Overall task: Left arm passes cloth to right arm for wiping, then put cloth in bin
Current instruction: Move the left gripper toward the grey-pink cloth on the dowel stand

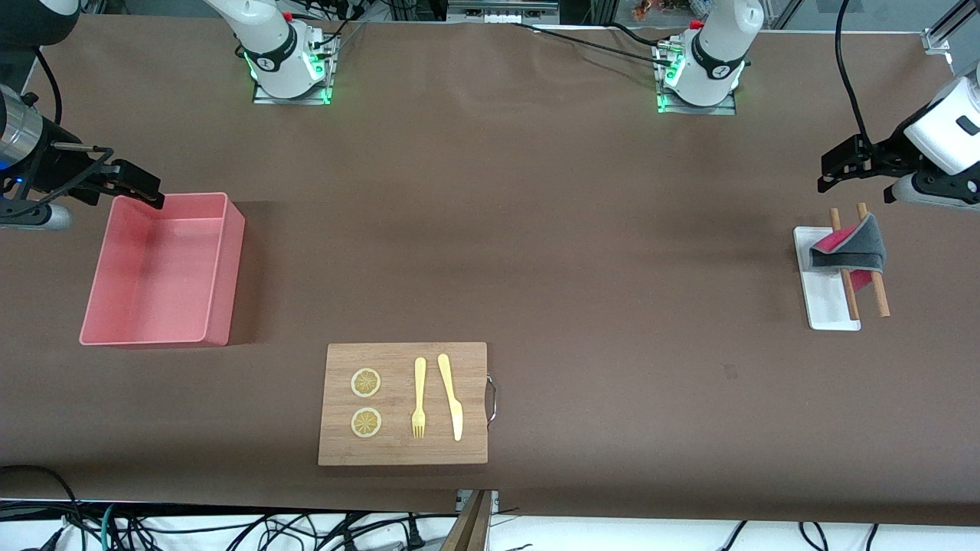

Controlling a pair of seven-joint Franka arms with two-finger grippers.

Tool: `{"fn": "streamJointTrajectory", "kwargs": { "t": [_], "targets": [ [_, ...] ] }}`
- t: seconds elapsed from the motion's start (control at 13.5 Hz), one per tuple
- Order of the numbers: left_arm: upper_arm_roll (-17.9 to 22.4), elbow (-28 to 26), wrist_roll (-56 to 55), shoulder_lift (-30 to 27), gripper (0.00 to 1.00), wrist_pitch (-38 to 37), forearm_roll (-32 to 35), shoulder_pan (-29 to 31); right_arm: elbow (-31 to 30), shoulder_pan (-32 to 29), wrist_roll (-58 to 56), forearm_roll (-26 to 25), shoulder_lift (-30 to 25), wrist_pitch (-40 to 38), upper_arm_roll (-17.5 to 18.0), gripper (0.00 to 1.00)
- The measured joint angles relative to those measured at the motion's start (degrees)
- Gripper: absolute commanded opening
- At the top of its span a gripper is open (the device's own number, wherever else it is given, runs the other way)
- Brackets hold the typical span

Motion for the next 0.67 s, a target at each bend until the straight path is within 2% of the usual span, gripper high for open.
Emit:
{"fn": "streamJointTrajectory", "kwargs": {
  "t": [0.67],
  "targets": [
    [1.0,0.0,0.2,0.8,1.00,-0.4,0.0,0.2,0.0,0.0,0.0,0.0,0.0,0.0,0.0,1.00]
  ]
}}
